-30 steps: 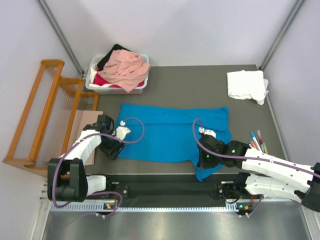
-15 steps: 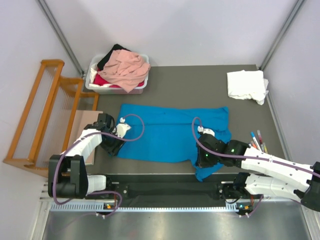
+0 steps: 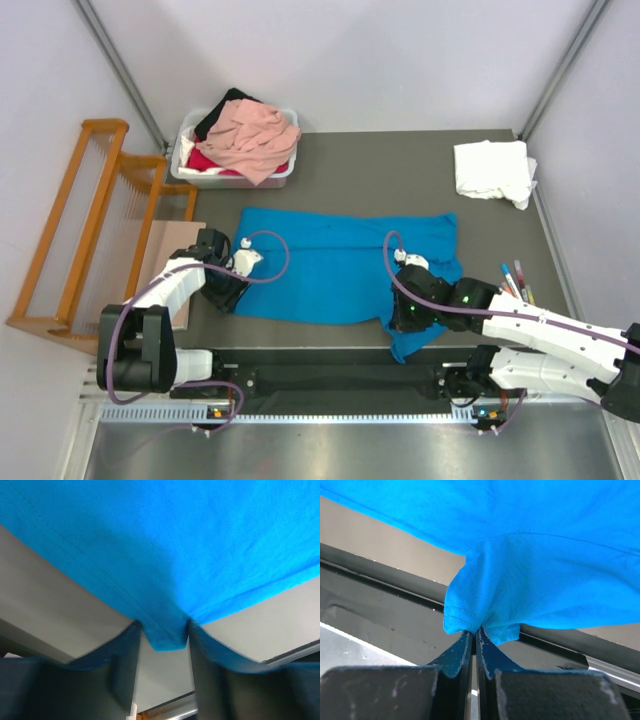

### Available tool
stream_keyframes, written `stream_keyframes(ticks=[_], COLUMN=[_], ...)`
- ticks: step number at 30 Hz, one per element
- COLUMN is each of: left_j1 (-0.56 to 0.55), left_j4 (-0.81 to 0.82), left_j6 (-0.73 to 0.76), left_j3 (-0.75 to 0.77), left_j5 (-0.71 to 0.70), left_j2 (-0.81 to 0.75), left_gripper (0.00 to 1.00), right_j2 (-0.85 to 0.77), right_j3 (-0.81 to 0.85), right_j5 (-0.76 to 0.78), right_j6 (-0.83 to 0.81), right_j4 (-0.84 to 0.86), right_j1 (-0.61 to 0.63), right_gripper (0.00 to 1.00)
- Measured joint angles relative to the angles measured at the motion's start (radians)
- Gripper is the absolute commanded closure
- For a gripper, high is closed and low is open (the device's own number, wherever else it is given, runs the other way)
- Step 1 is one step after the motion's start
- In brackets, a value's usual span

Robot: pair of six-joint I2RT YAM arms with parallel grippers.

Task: Fold and stack the t-shirts
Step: Fold the tshirt

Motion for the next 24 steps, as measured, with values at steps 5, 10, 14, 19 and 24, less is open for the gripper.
stream_keyframes(ticks=[5,10,14,19,24], left_j1=[0.000,-0.002,-0.002,-0.002,-0.002], left_j4=[-0.001,-0.003,-0.012,-0.098,-0.212], left_j6=[-0.003,-0.003,0.000,0.027,0.090], left_j3=[-0.001,-0.001,0.007,0.085,0.144], left_j5=[0.007,0.014,0.018,0.031,0.032], left_j2=[0.000,0.000,0.000,-0.003,-0.040], left_gripper=[0.76,0.86,0.89,0.85,0.84], right_j2=[0.003,0.005,0.006,0.010,-0.020], right_j3=[0.000,0.001,0.004,0.034,0.038], right_j5=[0.002,0.004,0.012,0.014,-0.027], right_j6=[-0.001,-0.006,-0.009,-0.011,-0.008], right_j4=[0.000,0.000,-0.004,-0.013,-0.053], right_j1=[0.000,0.000,0.000,0.000,0.003], right_gripper=[1.00,1.00,1.00,1.00,1.00])
